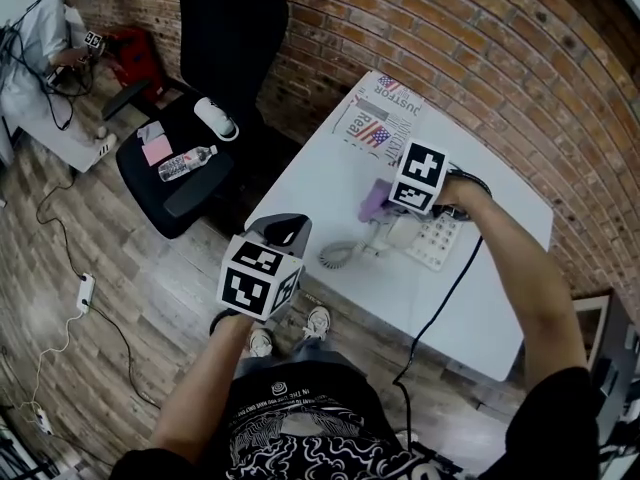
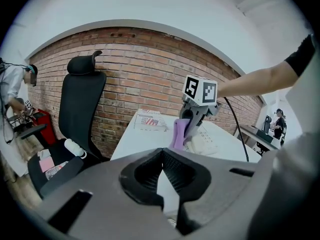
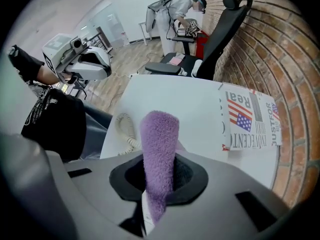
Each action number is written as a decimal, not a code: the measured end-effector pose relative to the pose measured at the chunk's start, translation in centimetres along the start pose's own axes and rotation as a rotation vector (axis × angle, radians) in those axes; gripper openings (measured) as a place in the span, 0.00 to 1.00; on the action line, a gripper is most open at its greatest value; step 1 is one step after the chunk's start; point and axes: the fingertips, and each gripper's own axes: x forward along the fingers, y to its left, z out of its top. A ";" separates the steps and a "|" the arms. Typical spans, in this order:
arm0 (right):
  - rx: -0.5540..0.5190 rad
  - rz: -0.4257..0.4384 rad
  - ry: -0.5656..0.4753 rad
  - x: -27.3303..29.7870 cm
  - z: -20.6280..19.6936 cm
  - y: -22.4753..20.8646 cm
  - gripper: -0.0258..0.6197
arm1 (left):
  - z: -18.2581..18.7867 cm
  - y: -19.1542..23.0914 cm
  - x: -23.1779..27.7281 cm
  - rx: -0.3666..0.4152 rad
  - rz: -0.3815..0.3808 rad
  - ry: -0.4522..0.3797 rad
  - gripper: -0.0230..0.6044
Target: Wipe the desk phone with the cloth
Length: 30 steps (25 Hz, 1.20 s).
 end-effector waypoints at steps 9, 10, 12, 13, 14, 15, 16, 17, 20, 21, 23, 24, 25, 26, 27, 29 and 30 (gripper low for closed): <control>0.130 -0.023 -0.063 0.9 0.1 2.8 0.11 | -1.6 -1.1 -1.5 0.022 -0.058 0.018 0.05; 0.144 -0.025 -0.071 0.9 0.1 3.1 0.11 | -1.7 -1.2 -1.7 0.026 -0.065 0.018 0.05; 0.172 -0.029 -0.083 0.9 0.1 3.6 0.11 | -2.0 -1.5 -2.1 0.032 -0.079 0.020 0.05; 0.186 -0.031 -0.089 1.0 0.0 4.0 0.11 | -2.2 -1.7 -2.2 0.035 -0.087 0.021 0.05; 0.200 -0.033 -0.095 1.1 0.0 4.3 0.11 | -2.4 -1.8 -2.4 0.040 -0.095 0.023 0.05; 0.213 -0.034 -0.102 1.2 0.0 4.6 0.11 | -2.7 -1.8 -2.7 0.044 -0.101 0.026 0.05; 0.225 -0.034 -0.109 1.4 0.0 5.0 0.11 | -2.9 -1.8 -2.9 0.049 -0.106 0.028 0.05; 0.235 -0.034 -0.113 1.5 0.1 5.3 0.11 | -3.1 -1.7 -3.1 0.053 -0.110 0.030 0.05; 0.259 -0.042 -0.122 2.0 0.1 6.2 0.11 | -3.4 -1.6 -3.8 0.067 -0.120 0.029 0.05; 0.267 -0.047 -0.127 2.1 0.0 6.6 0.11 | -3.5 -1.6 -4.0 0.071 -0.125 0.028 0.05; 0.283 -0.068 -0.143 2.2 0.1 7.0 0.11 | -3.5 -1.5 -4.5 0.079 -0.134 0.025 0.05; 0.291 -0.087 -0.159 2.1 0.3 7.1 0.11 | -3.5 -1.4 -4.8 0.084 -0.139 0.023 0.05; 0.301 -0.112 -0.181 1.7 0.6 7.1 0.11 | -3.3 -1.3 -5.0 0.090 -0.144 0.020 0.05; 0.313 -0.141 -0.205 1.2 0.9 7.0 0.11 | -3.1 -1.2 -5.2 0.096 -0.151 0.016 0.05; 0.326 -0.171 -0.230 0.6 1.2 7.1 0.11 | -2.9 -1.2 -5.4 0.101 -0.160 0.012 0.05; 0.350 -0.228 -0.271 -0.6 1.5 7.4 0.11 | -2.7 -1.2 -5.8 0.104 -0.180 0.006 0.05; 0.360 -0.255 -0.291 -1.3 1.6 7.7 0.11 | -2.6 -1.3 -6.0 0.106 -0.189 0.004 0.05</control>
